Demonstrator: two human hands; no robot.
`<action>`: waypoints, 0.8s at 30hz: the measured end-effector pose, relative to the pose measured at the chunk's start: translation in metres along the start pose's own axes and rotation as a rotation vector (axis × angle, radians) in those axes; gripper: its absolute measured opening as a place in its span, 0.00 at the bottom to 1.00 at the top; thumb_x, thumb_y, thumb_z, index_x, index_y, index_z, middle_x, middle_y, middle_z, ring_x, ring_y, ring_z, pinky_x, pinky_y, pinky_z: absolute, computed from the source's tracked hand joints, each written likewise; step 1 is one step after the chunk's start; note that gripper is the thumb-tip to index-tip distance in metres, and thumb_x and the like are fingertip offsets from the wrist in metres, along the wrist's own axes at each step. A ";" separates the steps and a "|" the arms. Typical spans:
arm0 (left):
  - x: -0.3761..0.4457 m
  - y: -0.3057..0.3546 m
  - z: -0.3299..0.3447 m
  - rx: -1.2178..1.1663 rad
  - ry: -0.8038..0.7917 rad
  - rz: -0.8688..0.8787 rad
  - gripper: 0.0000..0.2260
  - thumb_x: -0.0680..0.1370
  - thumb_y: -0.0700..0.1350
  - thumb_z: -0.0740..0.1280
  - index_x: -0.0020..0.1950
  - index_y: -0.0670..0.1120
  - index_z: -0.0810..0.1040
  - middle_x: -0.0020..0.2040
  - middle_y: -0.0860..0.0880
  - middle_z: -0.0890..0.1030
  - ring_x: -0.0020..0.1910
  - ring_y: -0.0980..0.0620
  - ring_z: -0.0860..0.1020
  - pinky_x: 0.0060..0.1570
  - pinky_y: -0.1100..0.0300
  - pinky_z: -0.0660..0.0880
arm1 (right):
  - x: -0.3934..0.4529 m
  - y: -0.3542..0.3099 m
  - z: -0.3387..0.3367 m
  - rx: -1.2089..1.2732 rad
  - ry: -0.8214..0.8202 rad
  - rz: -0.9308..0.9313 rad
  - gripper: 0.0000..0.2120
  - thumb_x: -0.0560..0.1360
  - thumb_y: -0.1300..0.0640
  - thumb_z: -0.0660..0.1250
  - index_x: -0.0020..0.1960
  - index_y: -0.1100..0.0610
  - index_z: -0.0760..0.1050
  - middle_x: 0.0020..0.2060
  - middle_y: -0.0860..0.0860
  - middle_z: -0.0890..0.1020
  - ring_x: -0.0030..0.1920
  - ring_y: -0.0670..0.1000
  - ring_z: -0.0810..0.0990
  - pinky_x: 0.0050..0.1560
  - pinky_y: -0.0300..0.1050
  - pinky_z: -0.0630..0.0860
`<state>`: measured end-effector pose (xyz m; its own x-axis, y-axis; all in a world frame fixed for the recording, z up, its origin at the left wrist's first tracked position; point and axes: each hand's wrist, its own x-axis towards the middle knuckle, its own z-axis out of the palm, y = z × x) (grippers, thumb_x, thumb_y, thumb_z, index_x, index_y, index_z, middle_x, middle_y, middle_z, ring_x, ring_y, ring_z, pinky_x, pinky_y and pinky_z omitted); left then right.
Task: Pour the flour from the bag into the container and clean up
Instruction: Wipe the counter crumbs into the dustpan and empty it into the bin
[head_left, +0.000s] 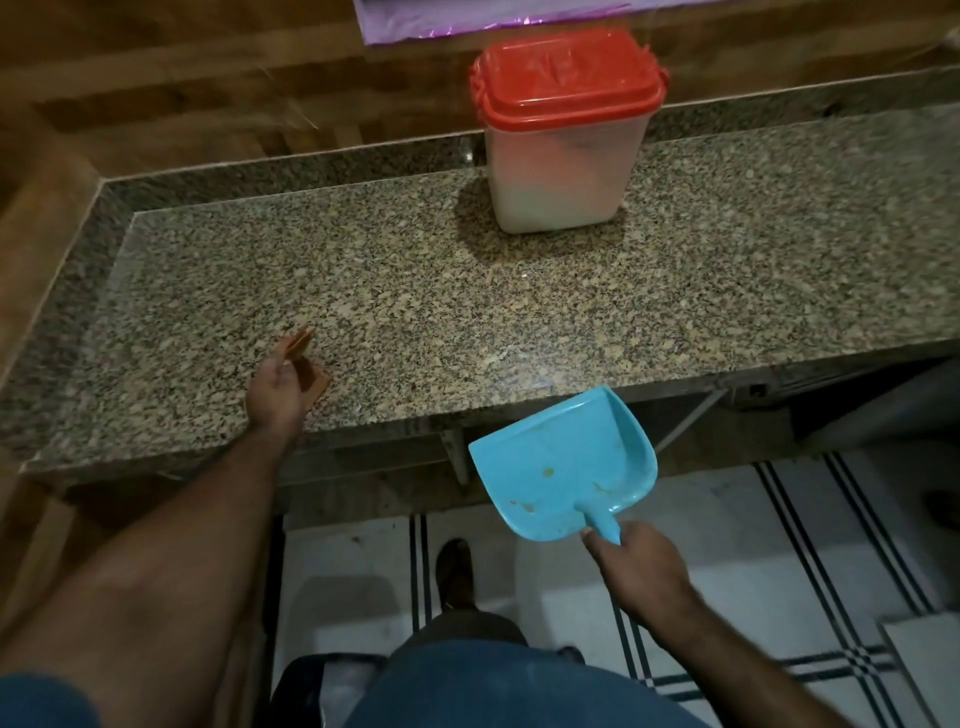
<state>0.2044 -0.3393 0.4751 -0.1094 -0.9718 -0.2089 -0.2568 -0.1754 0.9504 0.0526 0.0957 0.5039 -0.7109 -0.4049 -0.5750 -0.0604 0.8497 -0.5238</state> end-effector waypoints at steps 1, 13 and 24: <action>0.000 0.001 0.002 -0.017 0.004 -0.021 0.18 0.89 0.38 0.57 0.77 0.49 0.77 0.68 0.39 0.82 0.65 0.41 0.82 0.57 0.47 0.85 | -0.005 0.001 0.002 0.004 -0.006 0.012 0.19 0.82 0.46 0.66 0.34 0.51 0.70 0.29 0.47 0.76 0.33 0.50 0.76 0.32 0.44 0.66; 0.008 0.014 0.000 0.359 -0.002 0.041 0.18 0.90 0.42 0.58 0.79 0.44 0.74 0.70 0.42 0.81 0.69 0.42 0.80 0.55 0.60 0.78 | 0.008 0.000 0.003 0.076 -0.027 0.120 0.16 0.83 0.45 0.65 0.44 0.57 0.78 0.34 0.54 0.81 0.30 0.54 0.80 0.23 0.40 0.71; 0.103 0.021 -0.037 0.770 -0.141 0.055 0.33 0.69 0.52 0.84 0.71 0.48 0.79 0.63 0.45 0.85 0.58 0.41 0.84 0.55 0.45 0.84 | 0.035 -0.001 0.002 0.120 -0.027 0.205 0.17 0.82 0.43 0.66 0.48 0.58 0.78 0.35 0.55 0.80 0.29 0.53 0.78 0.25 0.41 0.73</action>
<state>0.2233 -0.4492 0.4817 -0.2489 -0.9378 -0.2420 -0.8352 0.0813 0.5438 0.0292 0.0805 0.4831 -0.6803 -0.2386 -0.6930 0.1684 0.8694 -0.4646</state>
